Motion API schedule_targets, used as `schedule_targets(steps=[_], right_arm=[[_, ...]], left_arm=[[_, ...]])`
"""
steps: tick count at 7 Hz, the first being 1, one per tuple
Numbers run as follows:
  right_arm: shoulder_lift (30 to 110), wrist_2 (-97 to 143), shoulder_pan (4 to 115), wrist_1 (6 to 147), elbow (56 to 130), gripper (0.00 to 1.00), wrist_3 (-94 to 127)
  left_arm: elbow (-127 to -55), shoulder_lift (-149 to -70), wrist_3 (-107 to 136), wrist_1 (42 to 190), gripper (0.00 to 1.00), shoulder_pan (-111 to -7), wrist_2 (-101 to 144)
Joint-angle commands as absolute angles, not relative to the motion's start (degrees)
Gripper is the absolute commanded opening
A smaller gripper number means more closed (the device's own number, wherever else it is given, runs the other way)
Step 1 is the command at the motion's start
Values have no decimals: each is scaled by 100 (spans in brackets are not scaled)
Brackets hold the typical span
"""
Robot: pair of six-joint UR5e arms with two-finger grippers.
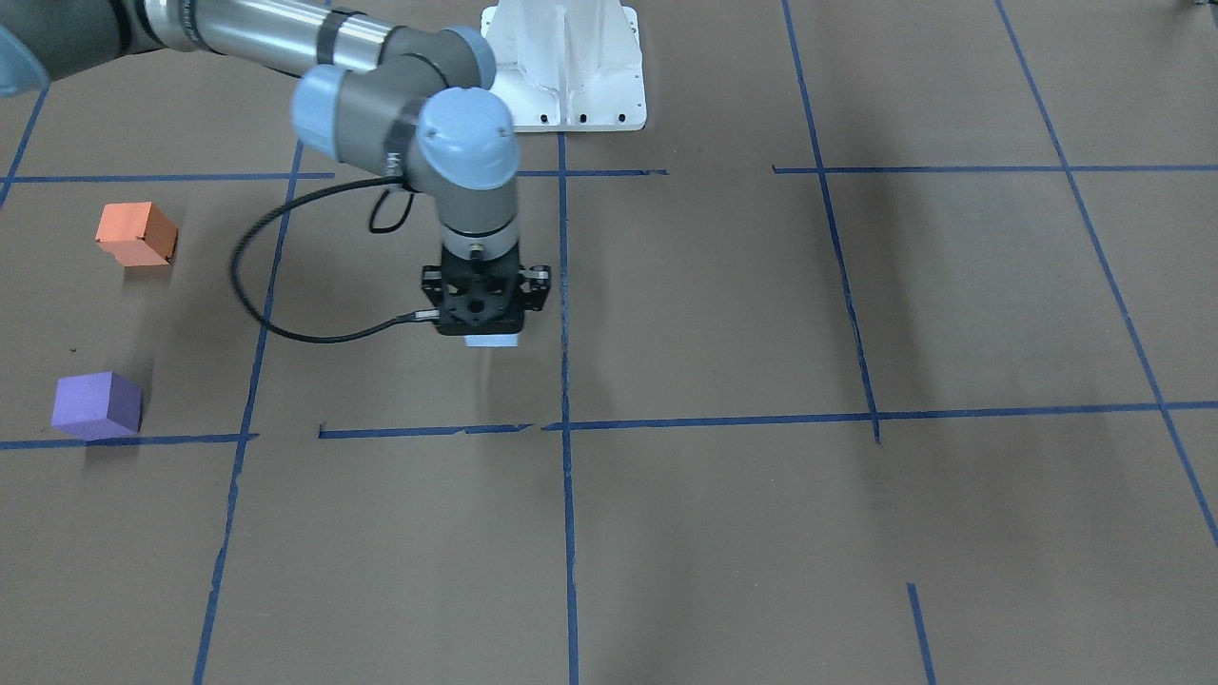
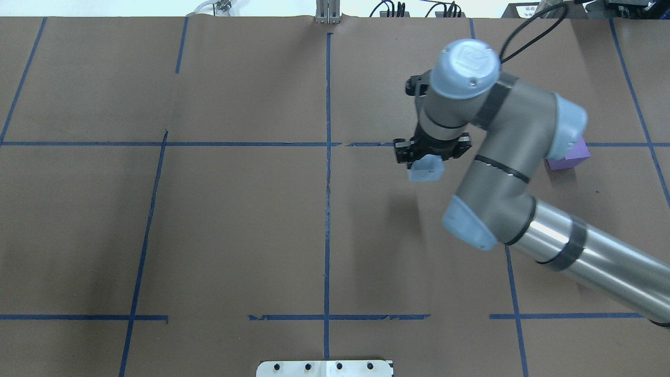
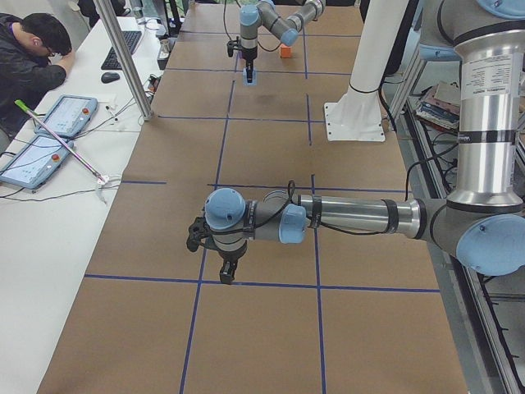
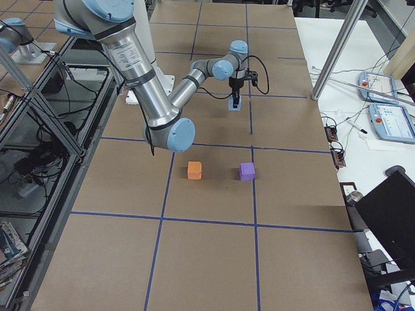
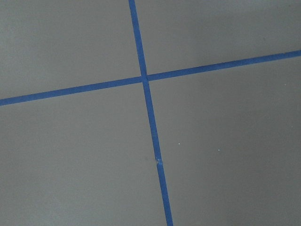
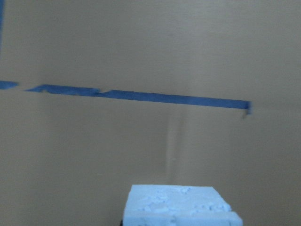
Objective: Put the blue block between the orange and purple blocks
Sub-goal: 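Carry the light blue cube with the right gripper toward the purple cube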
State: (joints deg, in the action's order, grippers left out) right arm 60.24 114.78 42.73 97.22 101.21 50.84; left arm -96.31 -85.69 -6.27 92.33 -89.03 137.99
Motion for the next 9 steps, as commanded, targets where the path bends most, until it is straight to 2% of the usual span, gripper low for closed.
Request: schedule_targets(steps=[1, 3, 5, 6, 8, 9], right_arm=[[7614, 12038, 5243, 9442, 10731, 8, 3828], [8880, 12269, 5554, 8040, 10688, 8, 3630], [9385, 12270, 5537, 7639, 10582, 11, 3656], [9395, 12278, 5528, 7638, 10539, 14, 3674], [9273, 12270, 5502, 7507, 10206, 28, 3726], [9177, 12270, 5502, 7506, 10169, 41, 3735]], left_arm=[[-9642, -8578, -572, 9272, 100, -8903, 13799], [-9659, -8596, -536, 9272, 100, -8903, 13799], [-9659, -8613, -536, 9281, 100, -8903, 13808], [-9659, -8613, -536, 9290, 100, -8903, 13799], [-9650, -8613, -536, 9290, 100, -8903, 13808], [-9659, -8605, -536, 9290, 100, -8903, 13808]])
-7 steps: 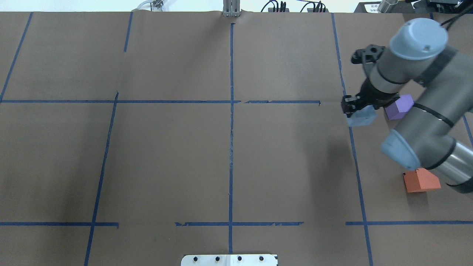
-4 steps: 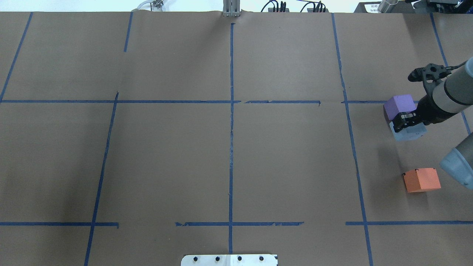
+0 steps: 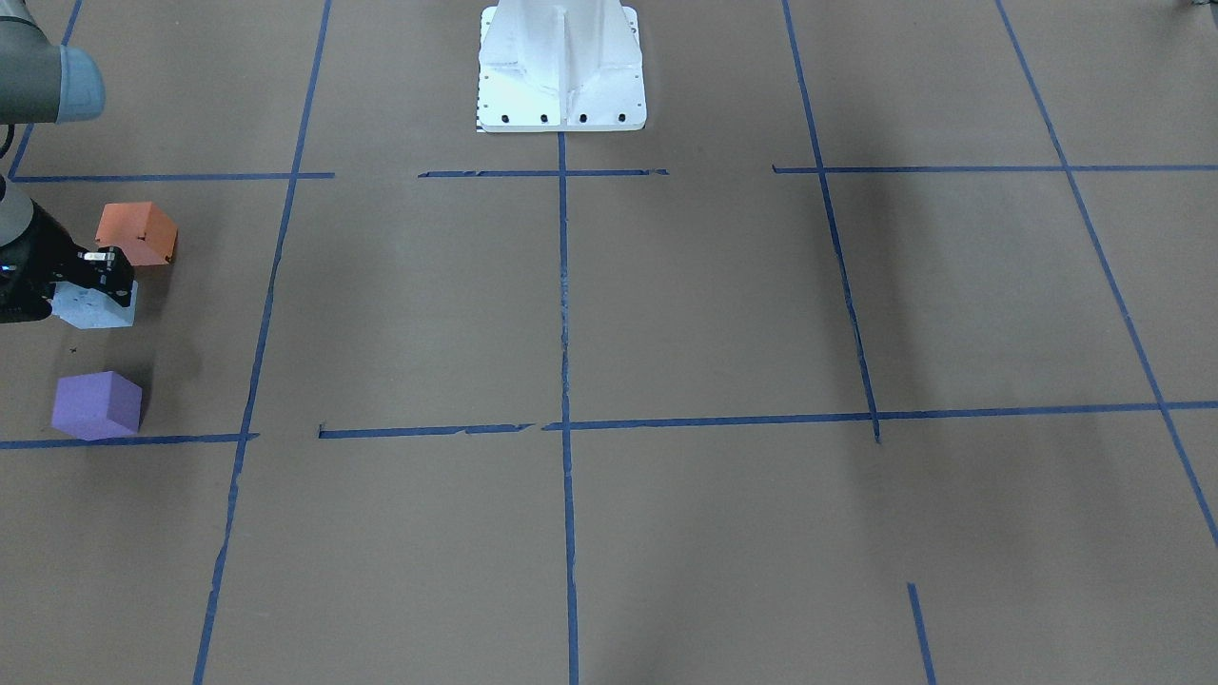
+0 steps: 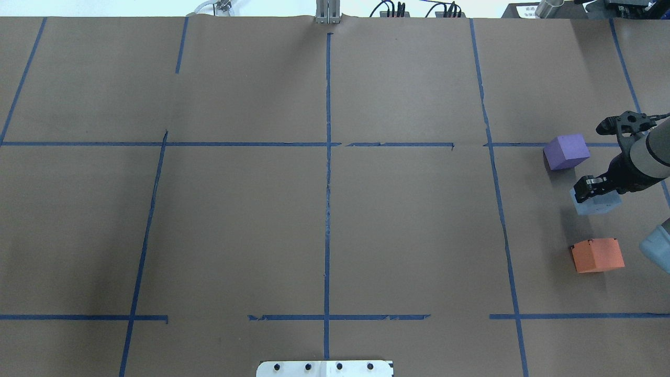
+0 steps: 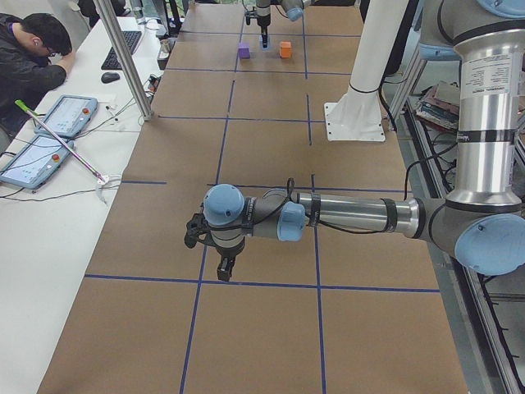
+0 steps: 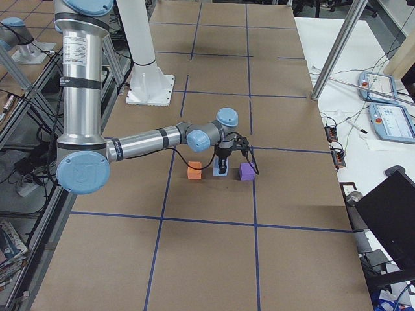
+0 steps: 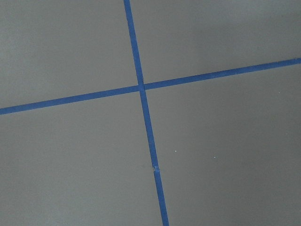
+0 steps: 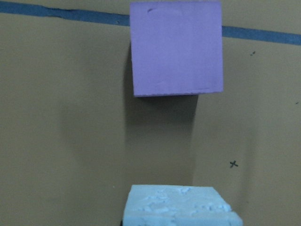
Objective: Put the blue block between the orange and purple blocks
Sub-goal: 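Lower the light blue cube between the purple and orange cubes and release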
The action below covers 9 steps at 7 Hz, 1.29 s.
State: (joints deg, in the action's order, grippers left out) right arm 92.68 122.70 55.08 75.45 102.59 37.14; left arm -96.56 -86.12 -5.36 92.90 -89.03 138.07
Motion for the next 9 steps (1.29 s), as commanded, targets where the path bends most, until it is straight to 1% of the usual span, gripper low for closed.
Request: schedule_targets(steps=[1, 2, 3, 4, 5, 7, 9], right_arm=[[9158, 12270, 5485, 7497, 10073, 88, 3718], [9150, 12270, 5484, 7480, 10142, 100, 3683], [9132, 12322, 5528, 7584, 10508, 100, 3657], [9141, 12548, 5955, 8072, 10842, 100, 3587], [9149, 12838, 6507, 8573, 11081, 100, 2933], [9289, 12902, 7701, 9889, 11302, 100, 733], [9412, 13086, 8986, 11129, 11250, 100, -1580]], left_arm=[[-9659, -8604, -536, 9290, 100, -8903, 13808], [-9650, -8604, -536, 9290, 100, -8903, 13808], [-9650, -8596, -536, 9290, 100, -8903, 13808], [-9642, -8596, -536, 9290, 100, -8903, 13808], [-9624, -8604, -536, 9290, 100, -8903, 13808], [-9624, -8596, -571, 9290, 100, -8903, 13799], [-9615, -8613, -589, 9369, 100, -8903, 13764]])
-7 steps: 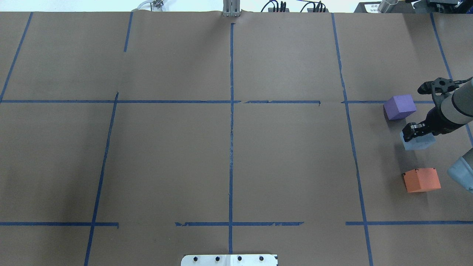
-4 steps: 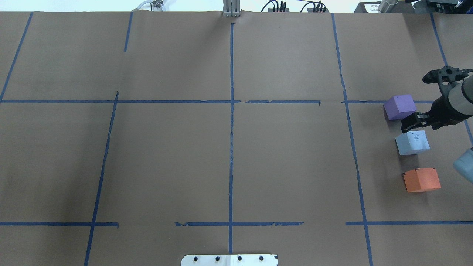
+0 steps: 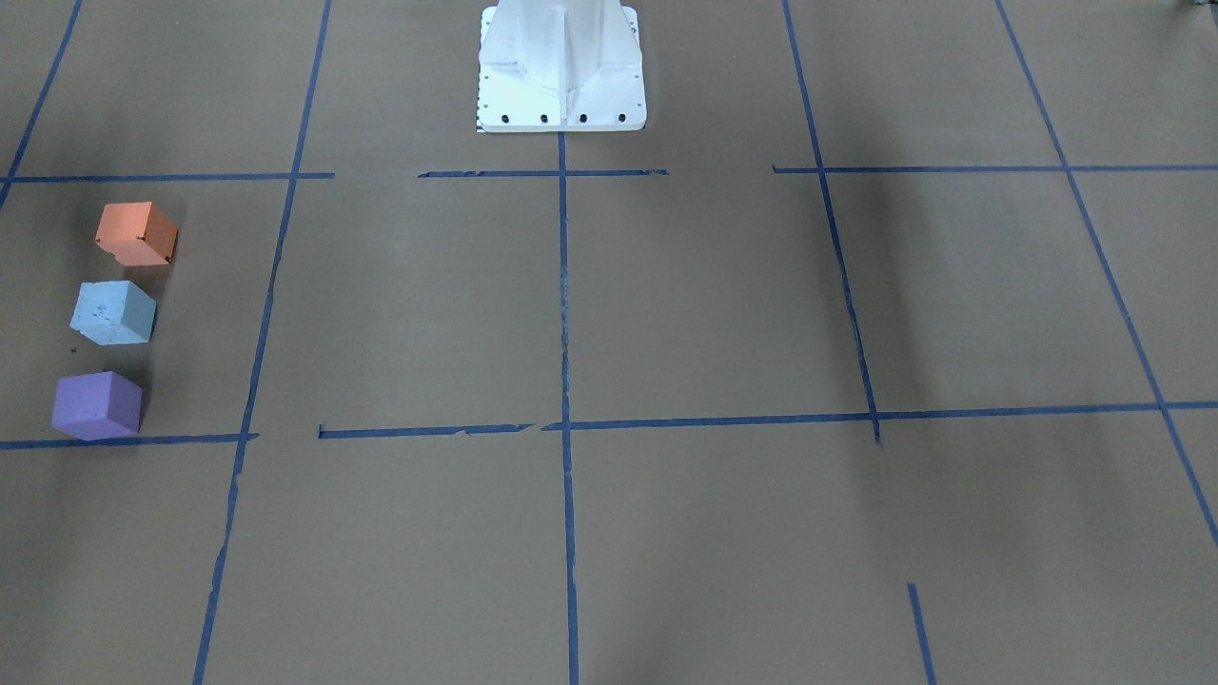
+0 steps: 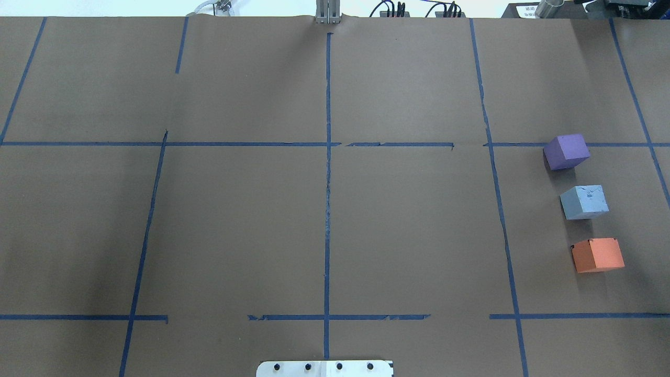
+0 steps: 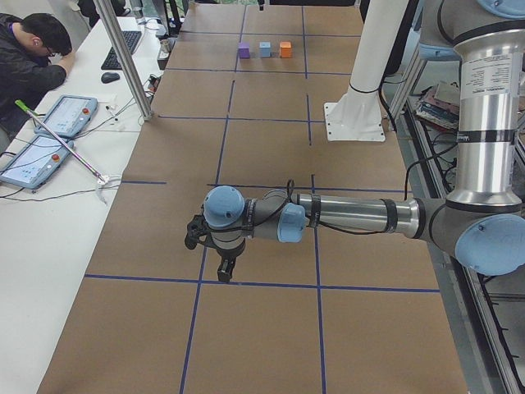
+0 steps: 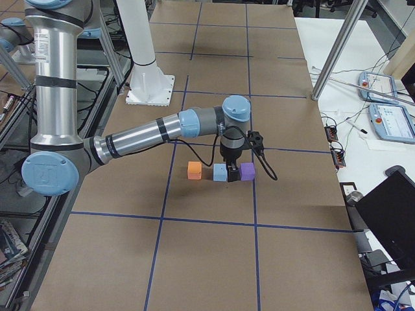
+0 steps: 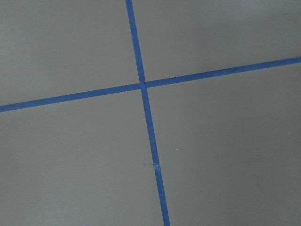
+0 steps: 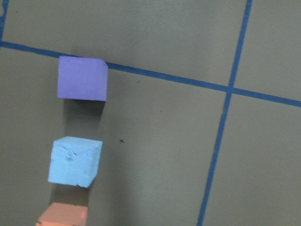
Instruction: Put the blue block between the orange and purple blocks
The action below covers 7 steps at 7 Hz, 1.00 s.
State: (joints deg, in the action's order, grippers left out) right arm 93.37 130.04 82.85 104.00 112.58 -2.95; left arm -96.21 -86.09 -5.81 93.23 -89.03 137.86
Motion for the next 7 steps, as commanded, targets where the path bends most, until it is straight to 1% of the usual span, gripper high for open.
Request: schedule_targets(steps=[1, 4, 6, 7], right_arm=[[9735, 13070, 9165, 11249, 11259, 100, -1904], [9782, 13245, 9158, 11224, 11153, 100, -1593], [9905, 13228, 9150, 10235, 10839, 100, -1188], [9905, 13245, 9149, 10187, 10802, 100, -1178]], left_arm=[[-9624, -8596, -606, 9387, 100, -8903, 13738], [-9545, -8491, -554, 9361, 100, -8903, 13667], [-9659, -8149, -580, 9360, 100, -8903, 13614], [-9624, -8130, -580, 9360, 100, -8903, 13614]])
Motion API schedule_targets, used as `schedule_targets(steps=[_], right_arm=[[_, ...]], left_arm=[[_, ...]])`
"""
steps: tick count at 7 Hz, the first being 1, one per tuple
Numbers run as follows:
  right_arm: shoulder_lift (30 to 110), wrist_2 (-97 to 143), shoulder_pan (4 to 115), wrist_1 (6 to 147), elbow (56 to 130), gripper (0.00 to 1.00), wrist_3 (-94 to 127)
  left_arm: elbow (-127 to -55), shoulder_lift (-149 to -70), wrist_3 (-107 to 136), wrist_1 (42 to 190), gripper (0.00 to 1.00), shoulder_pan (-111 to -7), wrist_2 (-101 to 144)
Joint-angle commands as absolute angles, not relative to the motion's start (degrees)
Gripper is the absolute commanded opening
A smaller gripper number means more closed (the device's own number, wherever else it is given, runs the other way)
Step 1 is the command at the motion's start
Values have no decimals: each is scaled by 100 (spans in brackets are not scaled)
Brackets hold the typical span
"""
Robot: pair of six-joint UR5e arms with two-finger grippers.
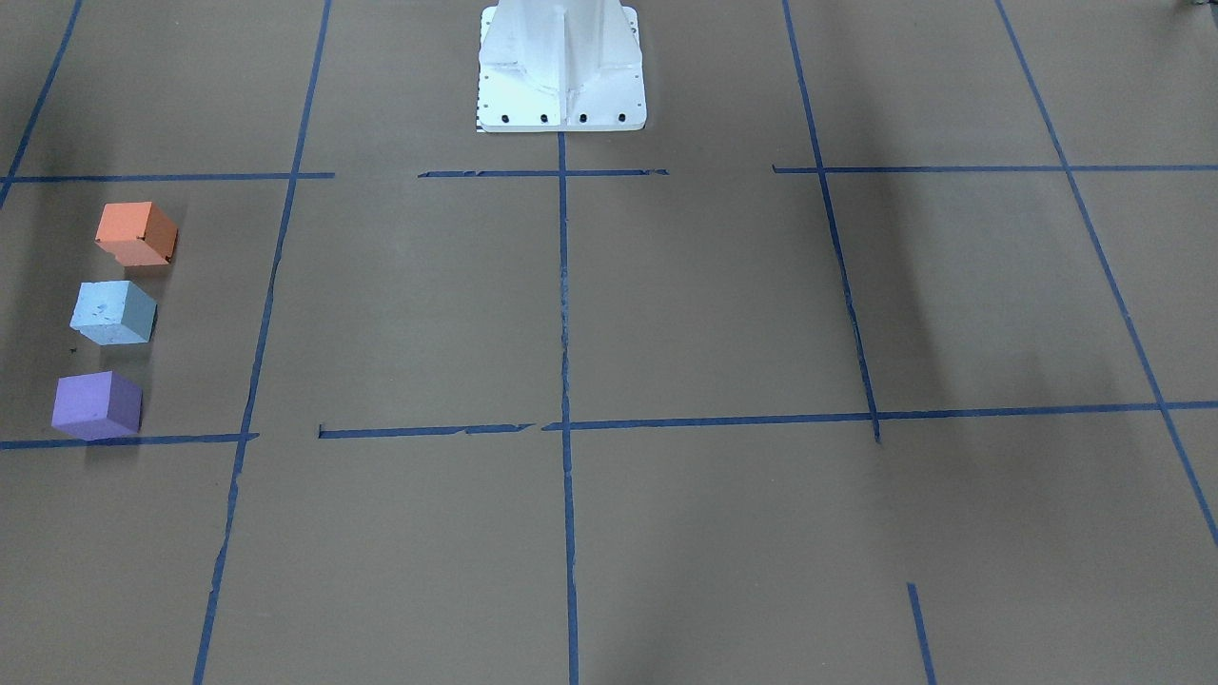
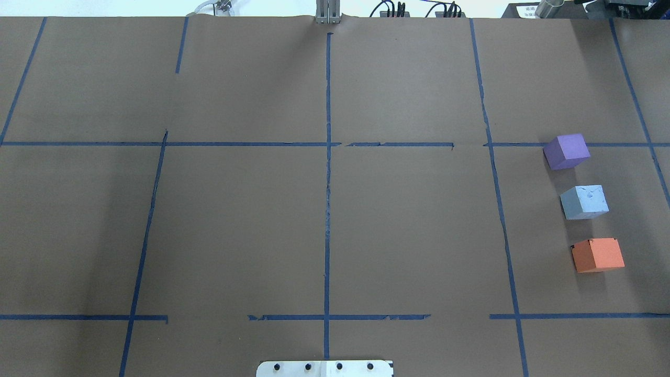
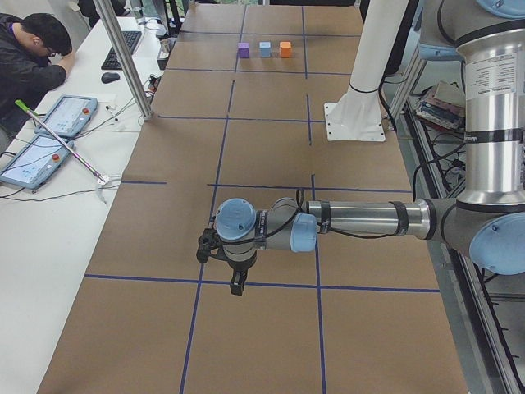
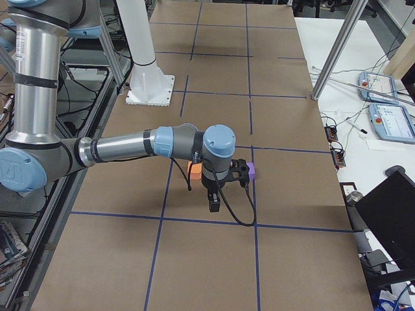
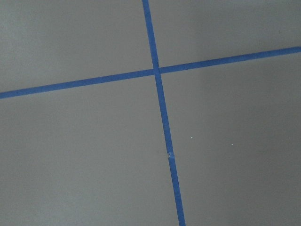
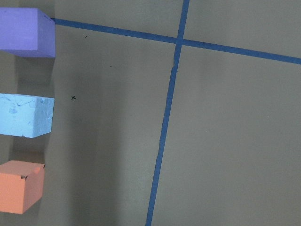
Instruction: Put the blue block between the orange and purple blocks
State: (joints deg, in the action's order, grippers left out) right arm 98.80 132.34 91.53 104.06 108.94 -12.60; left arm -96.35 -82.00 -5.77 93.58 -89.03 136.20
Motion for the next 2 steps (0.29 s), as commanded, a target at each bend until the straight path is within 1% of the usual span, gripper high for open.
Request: schedule_targets(steps=[1, 2], right_arm=[[9905, 13254, 9149, 10178, 10810, 100, -1178], [9905, 13254, 9149, 10178, 10811, 100, -1178]], left_arm=[[-9624, -8121, -580, 9352, 100, -8903, 13614], [-9624, -8121, -580, 9352, 100, -8903, 13623]])
